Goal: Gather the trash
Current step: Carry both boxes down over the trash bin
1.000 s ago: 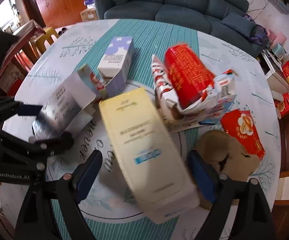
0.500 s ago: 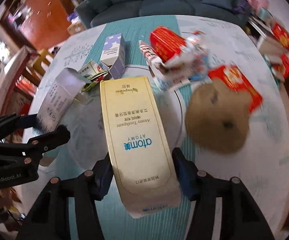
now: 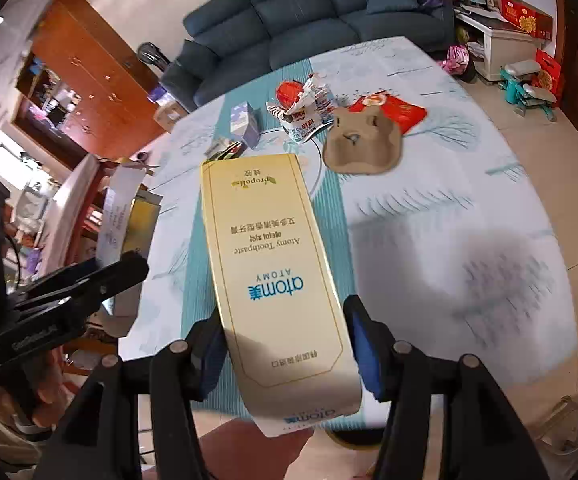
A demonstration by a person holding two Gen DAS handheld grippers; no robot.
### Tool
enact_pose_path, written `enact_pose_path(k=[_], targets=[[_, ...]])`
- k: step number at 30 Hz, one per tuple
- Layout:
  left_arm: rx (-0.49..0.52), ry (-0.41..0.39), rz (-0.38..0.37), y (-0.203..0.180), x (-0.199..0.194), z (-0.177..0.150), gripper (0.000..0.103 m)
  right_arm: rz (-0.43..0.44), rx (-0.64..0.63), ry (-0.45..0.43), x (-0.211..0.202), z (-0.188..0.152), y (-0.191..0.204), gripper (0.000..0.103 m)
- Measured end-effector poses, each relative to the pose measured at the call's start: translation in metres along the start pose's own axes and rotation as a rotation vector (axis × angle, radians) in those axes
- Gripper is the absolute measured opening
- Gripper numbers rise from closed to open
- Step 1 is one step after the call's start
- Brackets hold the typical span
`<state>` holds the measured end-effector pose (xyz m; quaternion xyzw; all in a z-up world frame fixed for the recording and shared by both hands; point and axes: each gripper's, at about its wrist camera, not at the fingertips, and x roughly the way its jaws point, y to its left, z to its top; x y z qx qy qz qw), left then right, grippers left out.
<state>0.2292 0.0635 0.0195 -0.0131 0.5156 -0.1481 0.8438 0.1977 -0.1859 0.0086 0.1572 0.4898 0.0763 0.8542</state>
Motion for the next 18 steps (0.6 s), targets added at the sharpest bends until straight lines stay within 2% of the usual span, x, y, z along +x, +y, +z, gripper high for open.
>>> enact_pose_path(k=[6, 9, 18], targets=[[-0.078, -0.038, 0.013, -0.053, -0.04, -0.06, 0.065, 0.06, -0.032, -0.018, -0.061, -0.053, -0.027, 0.055], [-0.101, -0.029, 0.009, -0.074, -0.053, -0.085, 0.065, 0.073, -0.053, -0.007, -0.081, -0.077, -0.036, 0.055], [-0.028, 0.057, 0.056, -0.122, -0.071, -0.146, 0.065, 0.124, -0.028, 0.077, -0.104, -0.146, -0.064, 0.055]])
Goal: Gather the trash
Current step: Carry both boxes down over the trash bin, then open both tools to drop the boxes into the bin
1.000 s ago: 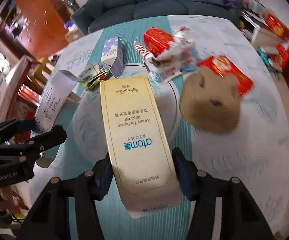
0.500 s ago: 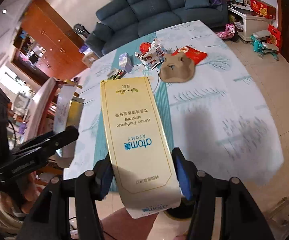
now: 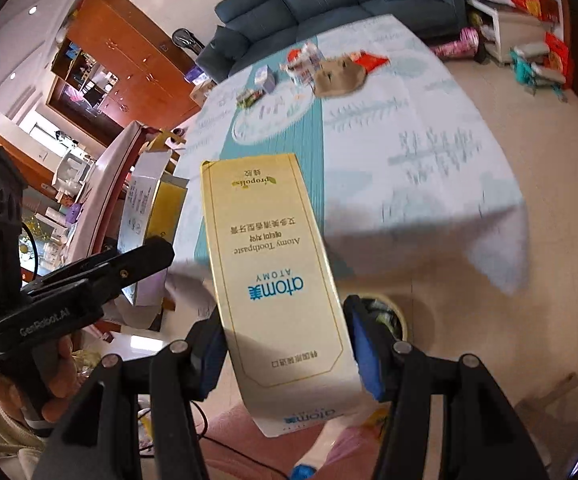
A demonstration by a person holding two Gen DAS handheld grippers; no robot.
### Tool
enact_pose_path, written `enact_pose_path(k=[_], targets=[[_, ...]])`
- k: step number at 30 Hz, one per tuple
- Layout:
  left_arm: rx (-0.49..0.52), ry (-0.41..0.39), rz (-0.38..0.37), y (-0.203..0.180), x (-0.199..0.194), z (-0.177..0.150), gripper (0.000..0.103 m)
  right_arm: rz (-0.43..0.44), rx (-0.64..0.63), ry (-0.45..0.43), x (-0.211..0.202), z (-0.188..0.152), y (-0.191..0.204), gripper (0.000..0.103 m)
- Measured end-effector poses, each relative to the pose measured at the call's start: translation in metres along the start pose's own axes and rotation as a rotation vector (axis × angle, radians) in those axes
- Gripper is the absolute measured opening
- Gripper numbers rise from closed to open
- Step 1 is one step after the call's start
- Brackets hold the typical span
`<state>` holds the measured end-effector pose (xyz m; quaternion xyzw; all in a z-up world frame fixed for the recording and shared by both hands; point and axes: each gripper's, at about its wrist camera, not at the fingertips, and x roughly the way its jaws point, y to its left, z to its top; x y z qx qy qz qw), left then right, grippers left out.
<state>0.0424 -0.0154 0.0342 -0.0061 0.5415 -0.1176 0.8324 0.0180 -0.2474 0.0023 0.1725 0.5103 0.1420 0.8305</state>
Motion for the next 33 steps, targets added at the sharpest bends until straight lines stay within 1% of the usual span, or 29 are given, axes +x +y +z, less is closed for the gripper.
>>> enact_pose_path(k=[5, 11, 14, 18, 22, 27, 33], targets=[[0.029, 0.048, 0.026, -0.007, 0.011, -0.021, 0.065, 0.003, 0.043, 0.042, 0.009, -0.029, -0.014, 0.055], [0.041, 0.156, 0.031, -0.005, 0.051, -0.051, 0.065, -0.02, 0.105, 0.107, 0.04, -0.06, -0.029, 0.055], [0.042, 0.202, 0.025, -0.003, 0.08, -0.066, 0.065, -0.033, 0.137, 0.142, 0.064, -0.076, -0.037, 0.055], [0.059, 0.254, 0.03, 0.003, 0.127, -0.086, 0.065, -0.077, 0.177, 0.183, 0.101, -0.098, -0.052, 0.055], [0.076, 0.282, 0.043, 0.01, 0.174, -0.104, 0.065, -0.118, 0.234, 0.219, 0.146, -0.118, -0.075, 0.055], [0.063, 0.331, 0.059, 0.025, 0.235, -0.127, 0.065, -0.171, 0.282, 0.271, 0.205, -0.143, -0.104, 0.055], [0.062, 0.386, 0.064, 0.036, 0.308, -0.153, 0.066, -0.223, 0.311, 0.322, 0.27, -0.162, -0.136, 0.056]])
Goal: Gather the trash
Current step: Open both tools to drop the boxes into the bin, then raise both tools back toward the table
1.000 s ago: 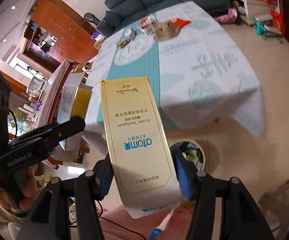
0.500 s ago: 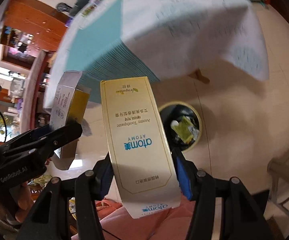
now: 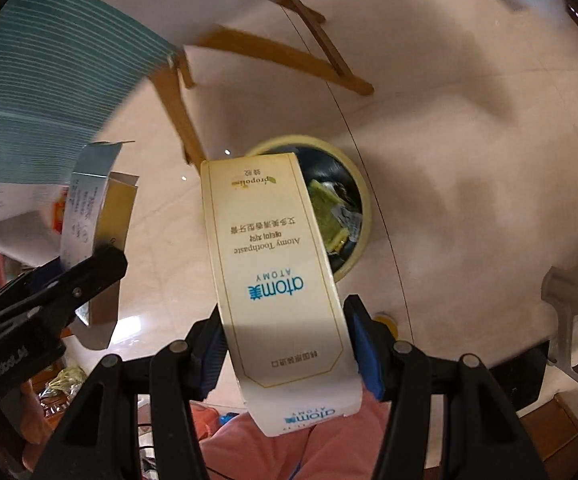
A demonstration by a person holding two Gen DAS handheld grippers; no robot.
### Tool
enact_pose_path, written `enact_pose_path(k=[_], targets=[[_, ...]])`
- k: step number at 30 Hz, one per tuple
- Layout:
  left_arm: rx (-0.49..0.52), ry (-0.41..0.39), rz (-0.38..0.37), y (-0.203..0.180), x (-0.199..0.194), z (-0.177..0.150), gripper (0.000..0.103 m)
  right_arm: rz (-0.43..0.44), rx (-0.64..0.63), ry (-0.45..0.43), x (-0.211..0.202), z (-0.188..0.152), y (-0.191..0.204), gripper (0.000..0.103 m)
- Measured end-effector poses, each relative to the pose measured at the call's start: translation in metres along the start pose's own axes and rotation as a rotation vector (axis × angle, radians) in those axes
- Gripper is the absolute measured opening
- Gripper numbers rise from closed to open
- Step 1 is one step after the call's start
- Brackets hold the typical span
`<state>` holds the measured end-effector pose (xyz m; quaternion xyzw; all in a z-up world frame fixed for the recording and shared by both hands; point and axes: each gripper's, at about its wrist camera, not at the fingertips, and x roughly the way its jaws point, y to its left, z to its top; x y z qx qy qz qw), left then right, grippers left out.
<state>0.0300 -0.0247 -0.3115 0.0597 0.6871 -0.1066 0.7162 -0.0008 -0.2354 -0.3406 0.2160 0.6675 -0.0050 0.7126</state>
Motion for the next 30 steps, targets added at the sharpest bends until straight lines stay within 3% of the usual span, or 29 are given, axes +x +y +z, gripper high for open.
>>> enact_pose_path(k=[6, 12, 13, 14, 15, 16, 19, 21, 23, 30], targets=[[0.008, 0.036, 0.005, -0.001, 0.062, 0.009, 0.066, -0.066, 0.005, 0.068, 0.075, 0.014, -0.018, 0.056], [0.002, 0.057, -0.011, -0.003, 0.093, 0.018, 0.068, -0.082, -0.005, 0.095, 0.113, 0.031, -0.015, 0.058], [0.001, 0.062, -0.015, -0.004, 0.098, 0.02, 0.073, -0.08, -0.005, 0.098, 0.119, 0.035, -0.014, 0.059], [0.0, 0.066, -0.015, -0.002, 0.1, 0.021, 0.085, -0.081, -0.004, 0.099, 0.121, 0.038, -0.013, 0.059], [-0.005, 0.064, -0.009, -0.001, 0.102, 0.021, 0.091, -0.082, -0.004, 0.099, 0.127, 0.042, -0.011, 0.059], [-0.01, 0.06, -0.004, 0.001, 0.102, 0.024, 0.098, -0.083, -0.004, 0.097, 0.127, 0.042, -0.009, 0.059], [-0.034, 0.044, 0.009, 0.011, 0.103, 0.026, 0.098, -0.074, -0.002, 0.08, 0.132, 0.047, -0.006, 0.061], [-0.055, 0.038, 0.012, 0.019, 0.104, 0.026, 0.098, -0.071, -0.014, 0.054, 0.131, 0.05, -0.001, 0.074], [-0.073, 0.022, 0.021, 0.025, 0.102, 0.027, 0.098, -0.063, -0.02, 0.028, 0.129, 0.05, 0.001, 0.078], [-0.126, -0.025, 0.035, 0.044, 0.088, 0.024, 0.098, -0.055, -0.006, -0.024, 0.118, 0.052, 0.002, 0.078]])
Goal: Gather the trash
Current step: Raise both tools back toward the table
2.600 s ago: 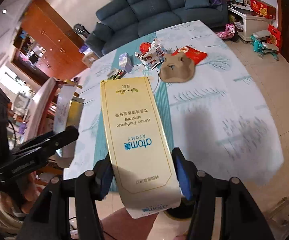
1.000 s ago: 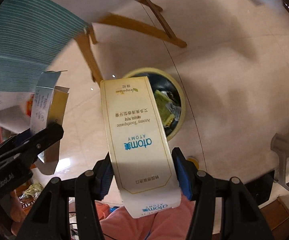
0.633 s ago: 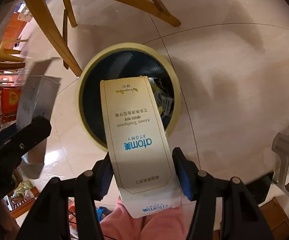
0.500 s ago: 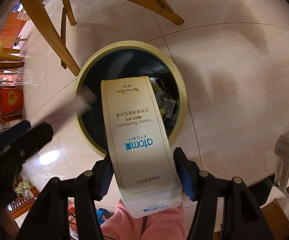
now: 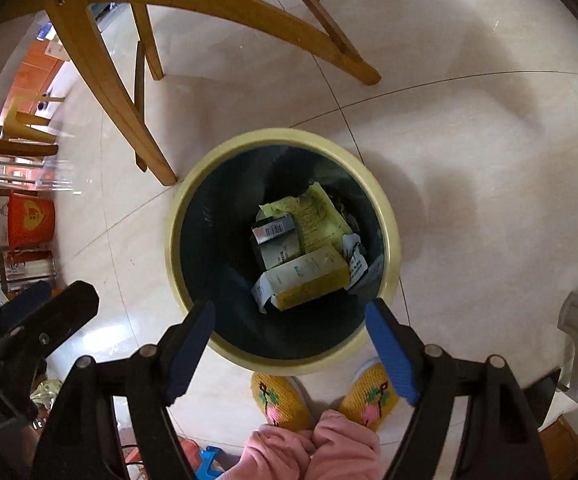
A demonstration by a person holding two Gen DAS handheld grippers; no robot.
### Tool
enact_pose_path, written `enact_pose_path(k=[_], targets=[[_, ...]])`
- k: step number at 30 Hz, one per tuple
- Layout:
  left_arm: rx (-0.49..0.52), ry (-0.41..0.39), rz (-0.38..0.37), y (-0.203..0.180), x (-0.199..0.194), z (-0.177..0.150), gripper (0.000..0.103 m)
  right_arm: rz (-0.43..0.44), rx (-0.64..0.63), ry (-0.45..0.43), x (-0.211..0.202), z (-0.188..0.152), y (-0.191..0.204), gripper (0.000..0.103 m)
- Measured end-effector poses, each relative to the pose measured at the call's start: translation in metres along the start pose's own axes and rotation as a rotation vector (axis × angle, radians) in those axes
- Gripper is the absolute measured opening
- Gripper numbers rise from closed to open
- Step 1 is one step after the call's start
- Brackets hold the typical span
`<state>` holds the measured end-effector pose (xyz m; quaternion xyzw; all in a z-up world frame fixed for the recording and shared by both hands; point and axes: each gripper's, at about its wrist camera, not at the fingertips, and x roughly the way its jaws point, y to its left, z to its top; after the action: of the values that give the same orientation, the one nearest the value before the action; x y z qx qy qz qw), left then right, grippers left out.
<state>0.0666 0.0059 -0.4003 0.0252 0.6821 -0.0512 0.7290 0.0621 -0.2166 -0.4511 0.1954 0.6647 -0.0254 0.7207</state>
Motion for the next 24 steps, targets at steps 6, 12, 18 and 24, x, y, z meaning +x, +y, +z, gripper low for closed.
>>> enact_pose_path(k=[6, 12, 18, 24], targets=[[-0.026, -0.001, 0.001, 0.011, -0.025, -0.009, 0.098, 0.003, 0.016, -0.015, -0.022, -0.001, 0.001, 0.078], [-0.016, -0.017, -0.012, 0.014, -0.077, -0.02, 0.098, 0.017, 0.014, -0.037, -0.072, -0.013, 0.011, 0.078], [0.009, -0.062, -0.033, 0.01, -0.161, -0.025, 0.098, 0.046, -0.006, -0.073, -0.143, -0.026, 0.026, 0.078], [0.019, -0.113, -0.063, 0.008, -0.24, -0.03, 0.098, 0.076, -0.031, -0.132, -0.226, -0.037, 0.044, 0.078]])
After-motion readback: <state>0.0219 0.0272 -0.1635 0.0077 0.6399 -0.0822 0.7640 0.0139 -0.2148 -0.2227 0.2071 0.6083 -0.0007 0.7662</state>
